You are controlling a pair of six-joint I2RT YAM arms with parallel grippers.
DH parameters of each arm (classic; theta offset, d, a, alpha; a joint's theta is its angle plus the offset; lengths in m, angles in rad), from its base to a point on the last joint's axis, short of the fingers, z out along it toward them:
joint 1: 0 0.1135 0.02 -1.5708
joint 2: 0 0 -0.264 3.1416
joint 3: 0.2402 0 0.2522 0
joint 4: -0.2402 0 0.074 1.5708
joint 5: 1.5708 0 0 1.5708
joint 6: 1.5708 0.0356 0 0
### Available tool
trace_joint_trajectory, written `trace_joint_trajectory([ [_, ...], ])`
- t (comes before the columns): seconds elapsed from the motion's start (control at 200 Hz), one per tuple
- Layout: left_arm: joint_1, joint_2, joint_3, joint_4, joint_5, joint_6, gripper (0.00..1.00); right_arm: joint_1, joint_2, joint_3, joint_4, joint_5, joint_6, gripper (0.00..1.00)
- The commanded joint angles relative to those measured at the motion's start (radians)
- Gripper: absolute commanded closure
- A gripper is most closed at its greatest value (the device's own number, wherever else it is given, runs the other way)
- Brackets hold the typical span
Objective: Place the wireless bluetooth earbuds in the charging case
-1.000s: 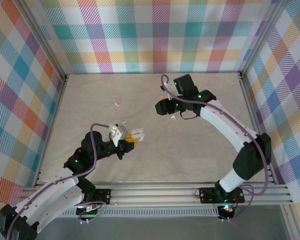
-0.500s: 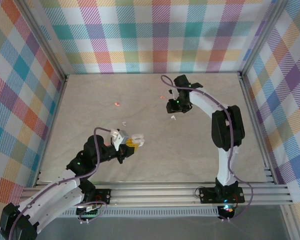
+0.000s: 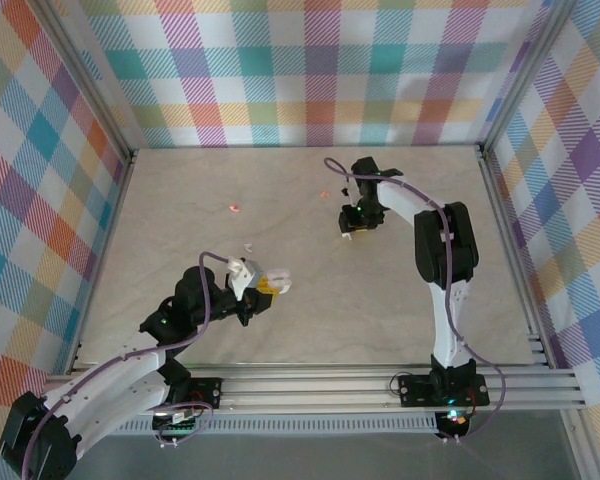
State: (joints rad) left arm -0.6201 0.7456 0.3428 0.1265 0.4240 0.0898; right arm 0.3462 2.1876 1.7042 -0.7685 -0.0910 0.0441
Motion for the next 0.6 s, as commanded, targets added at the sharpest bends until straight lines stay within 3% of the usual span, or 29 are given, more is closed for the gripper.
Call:
trace_joint_trajectory([
  [0.0,-0.007,0.009,0.035,0.016,-0.011,0.022,1.00,0.002,0.015,0.032,-0.002,-0.024,-0.029,0.59],
  [0.595,-0.007,0.058,0.082,-0.005,-0.012,0.011,1.00,0.001,-0.031,-0.030,0.034,-0.068,-0.051,0.60],
])
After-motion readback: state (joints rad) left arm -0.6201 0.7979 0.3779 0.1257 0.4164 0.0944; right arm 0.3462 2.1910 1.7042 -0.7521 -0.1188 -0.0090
